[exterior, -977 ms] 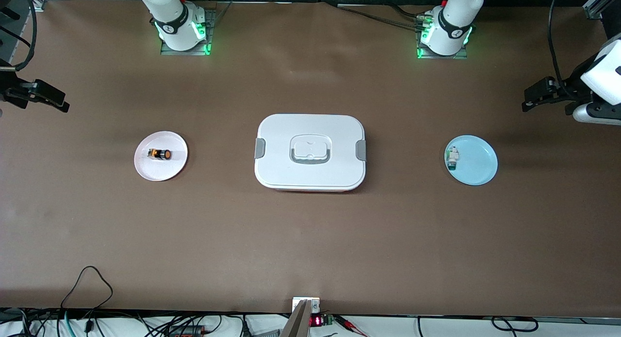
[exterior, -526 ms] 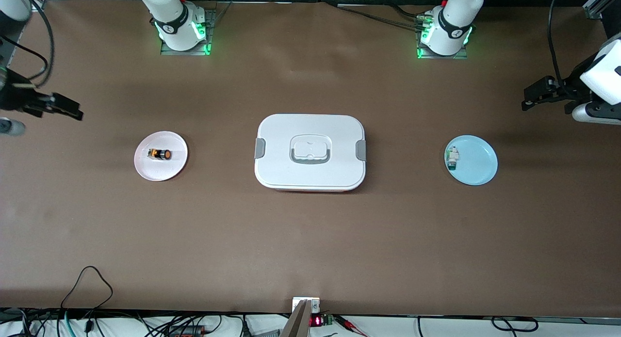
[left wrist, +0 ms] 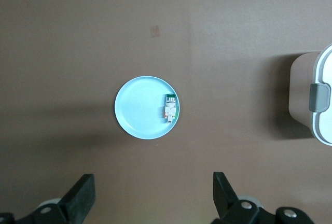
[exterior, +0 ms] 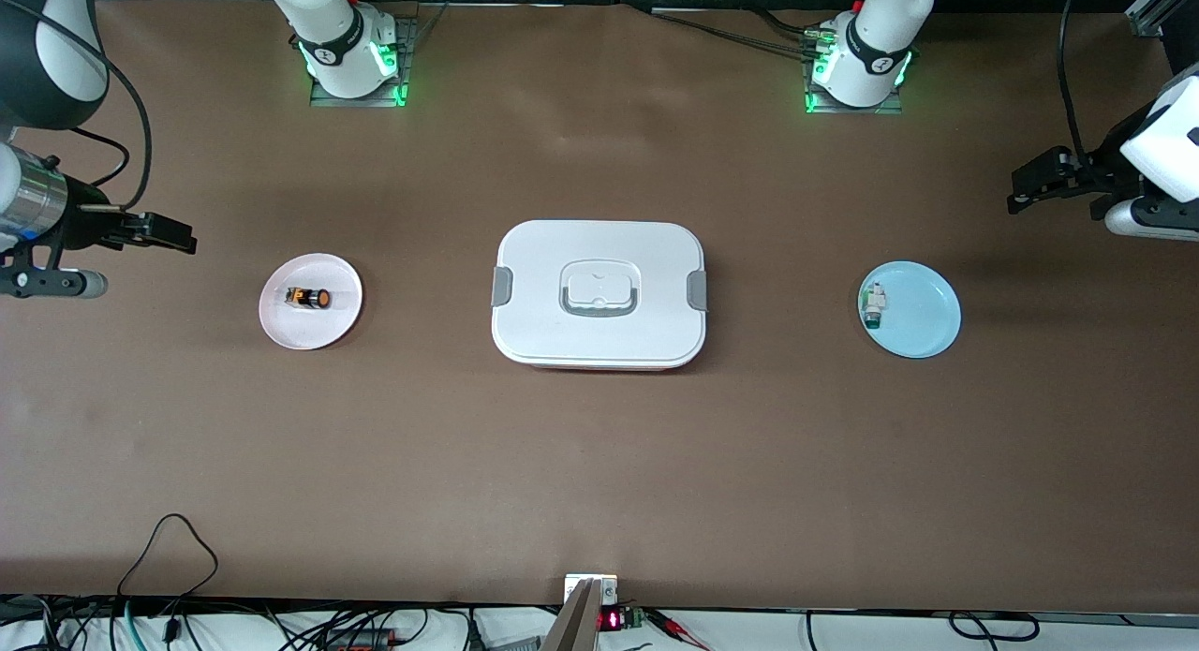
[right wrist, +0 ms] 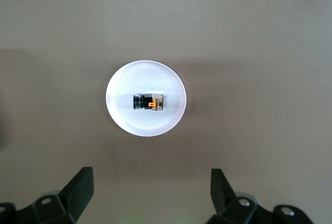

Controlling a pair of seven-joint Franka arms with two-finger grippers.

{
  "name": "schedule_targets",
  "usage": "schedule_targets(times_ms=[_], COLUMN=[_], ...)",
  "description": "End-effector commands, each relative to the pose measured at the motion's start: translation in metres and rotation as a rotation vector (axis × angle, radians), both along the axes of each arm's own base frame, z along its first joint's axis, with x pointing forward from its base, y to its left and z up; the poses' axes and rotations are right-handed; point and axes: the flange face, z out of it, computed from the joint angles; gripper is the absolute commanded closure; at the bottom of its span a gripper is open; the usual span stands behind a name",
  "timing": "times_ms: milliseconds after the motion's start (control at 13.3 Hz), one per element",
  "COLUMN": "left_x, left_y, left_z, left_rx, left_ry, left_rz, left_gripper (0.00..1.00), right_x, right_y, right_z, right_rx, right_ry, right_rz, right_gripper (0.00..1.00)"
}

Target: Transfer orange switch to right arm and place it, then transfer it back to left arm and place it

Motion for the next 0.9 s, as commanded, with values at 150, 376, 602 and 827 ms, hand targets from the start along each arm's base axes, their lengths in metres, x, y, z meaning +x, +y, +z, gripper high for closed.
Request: schedule_targets(times_ms=[150,376,602,827], left_x=[0.002,0.002,0.002,0.002], left_y=[0.001,0.001,0.001,0.002], left_z=[0.007,0.007,0.007,0.007], left_rx=[0.0,-0.001,-0.001,-0.002], left_ry=[0.003,0.003,0.003,0.003], left_rz=[-0.01,-0.01,-0.01,-0.01], left_gripper=[0.0,0.0,0.0,0.0], right_x=[0.023,0.034,0.037,0.04], right_y=[0.0,0.019,0.035,0.038], right_z=[-0.055,-0.09,-0.113,-0.131], right_rx=[0.008,0.001,-0.004,-0.004], right_ry=[0.057,0.068,0.067,0.075], right_rz=[-0.019,-0.015,-0.026,-0.027], right_gripper=[0.0,0.0,0.0,0.0])
